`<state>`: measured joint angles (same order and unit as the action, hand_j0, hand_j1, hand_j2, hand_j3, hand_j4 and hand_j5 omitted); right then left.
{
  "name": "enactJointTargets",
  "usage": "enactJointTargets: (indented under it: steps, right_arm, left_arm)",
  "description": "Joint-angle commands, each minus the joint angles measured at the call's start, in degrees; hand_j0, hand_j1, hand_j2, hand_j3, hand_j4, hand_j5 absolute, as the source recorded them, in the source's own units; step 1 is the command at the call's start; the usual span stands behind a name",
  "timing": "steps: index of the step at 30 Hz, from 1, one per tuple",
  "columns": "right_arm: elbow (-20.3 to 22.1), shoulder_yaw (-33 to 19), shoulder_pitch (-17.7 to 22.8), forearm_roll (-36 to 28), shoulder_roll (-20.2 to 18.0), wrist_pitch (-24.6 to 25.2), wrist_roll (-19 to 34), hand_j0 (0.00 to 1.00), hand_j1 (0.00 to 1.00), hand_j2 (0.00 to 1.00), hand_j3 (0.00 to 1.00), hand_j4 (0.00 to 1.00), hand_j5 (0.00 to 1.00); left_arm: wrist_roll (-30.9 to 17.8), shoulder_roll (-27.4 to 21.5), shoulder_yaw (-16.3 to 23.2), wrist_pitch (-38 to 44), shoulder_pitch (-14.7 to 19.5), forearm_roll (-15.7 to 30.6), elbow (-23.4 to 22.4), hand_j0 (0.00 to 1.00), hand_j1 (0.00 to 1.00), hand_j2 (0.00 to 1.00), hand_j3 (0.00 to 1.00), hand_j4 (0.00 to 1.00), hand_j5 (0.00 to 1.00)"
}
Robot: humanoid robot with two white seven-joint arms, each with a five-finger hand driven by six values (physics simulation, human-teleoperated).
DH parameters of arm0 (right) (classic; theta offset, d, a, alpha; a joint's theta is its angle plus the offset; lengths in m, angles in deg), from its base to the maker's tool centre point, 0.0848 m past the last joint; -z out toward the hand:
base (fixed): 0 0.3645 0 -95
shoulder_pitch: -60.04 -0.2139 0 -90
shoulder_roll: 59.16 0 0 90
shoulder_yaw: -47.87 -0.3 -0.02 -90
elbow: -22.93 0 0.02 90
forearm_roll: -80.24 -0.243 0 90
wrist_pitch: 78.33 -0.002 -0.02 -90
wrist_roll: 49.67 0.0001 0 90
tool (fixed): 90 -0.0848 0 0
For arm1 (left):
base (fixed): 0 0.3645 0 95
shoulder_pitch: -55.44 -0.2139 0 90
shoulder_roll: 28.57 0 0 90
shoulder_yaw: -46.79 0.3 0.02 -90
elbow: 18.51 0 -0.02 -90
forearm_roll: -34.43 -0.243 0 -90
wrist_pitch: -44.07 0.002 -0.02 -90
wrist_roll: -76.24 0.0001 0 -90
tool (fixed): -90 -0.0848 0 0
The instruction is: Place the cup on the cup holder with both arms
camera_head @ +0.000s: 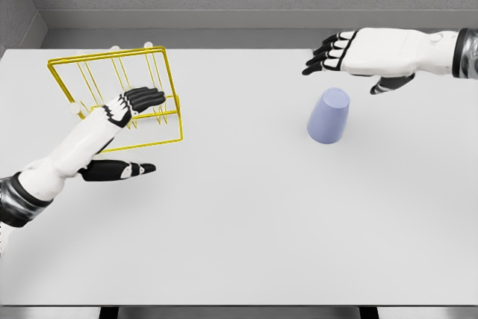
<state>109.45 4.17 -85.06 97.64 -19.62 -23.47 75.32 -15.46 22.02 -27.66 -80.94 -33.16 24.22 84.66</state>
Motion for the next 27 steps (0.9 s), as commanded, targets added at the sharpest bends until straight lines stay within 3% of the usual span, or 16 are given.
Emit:
enactJointTargets:
  steps: [1, 6, 10, 19, 21, 24, 27]
  right_arm:
    - [-4.2, 2.6, 0.0, 0.0, 1.2, 0.1, 0.0, 1.00, 1.00, 1.00, 1.00, 1.00, 1.00]
    - [-6.8, 3.7, -0.1, 2.2, 2.3, 0.1, 0.0, 1.00, 1.00, 1.00, 1.00, 1.00, 1.00]
    - [-6.9, 3.9, -0.1, 3.1, 4.4, 0.1, 0.0, 0.99, 0.99, 0.99, 0.99, 0.99, 0.99]
    - [-8.6, 5.8, 0.0, 5.6, 6.2, 0.1, 0.0, 0.99, 0.99, 0.99, 0.99, 0.99, 0.99]
    - [-9.3, 5.9, -0.1, 5.9, 6.2, 0.1, 0.0, 0.99, 0.99, 0.99, 0.99, 0.99, 0.99]
    - [-10.2, 6.9, -0.1, 6.9, 6.3, 0.1, 0.0, 0.99, 0.99, 0.99, 0.99, 0.99, 0.99]
    - [-10.5, 7.4, -0.1, 7.0, 6.3, 0.1, 0.0, 0.99, 0.99, 0.99, 0.99, 0.99, 0.99]
  left_arm:
    - [0.0, -1.0, 3.8, 0.0, 0.2, 2.9, 0.0, 1.00, 1.00, 1.00, 1.00, 1.00, 1.00]
    - [-0.1, -2.9, 7.6, 0.0, 0.5, 4.9, 0.0, 1.00, 1.00, 1.00, 1.00, 1.00, 1.00]
    - [-0.2, -4.0, 11.8, 0.0, 2.9, 7.1, 0.0, 1.00, 1.00, 1.00, 1.00, 1.00, 1.00]
    - [-0.8, -8.9, 17.1, 0.0, 4.0, 17.0, 0.0, 1.00, 1.00, 1.00, 1.00, 1.00, 1.00]
    - [-5.6, -8.9, 19.1, 1.8, 5.9, 23.5, 0.0, 1.00, 1.00, 1.00, 1.00, 1.00, 1.00]
    - [-11.2, -8.8, 20.0, 7.0, 6.9, 29.6, 0.0, 1.00, 1.00, 1.00, 1.00, 1.00, 1.00]
    - [-12.8, -8.2, 20.5, 10.2, 6.9, 31.6, 0.0, 1.00, 1.00, 1.00, 1.00, 1.00, 1.00]
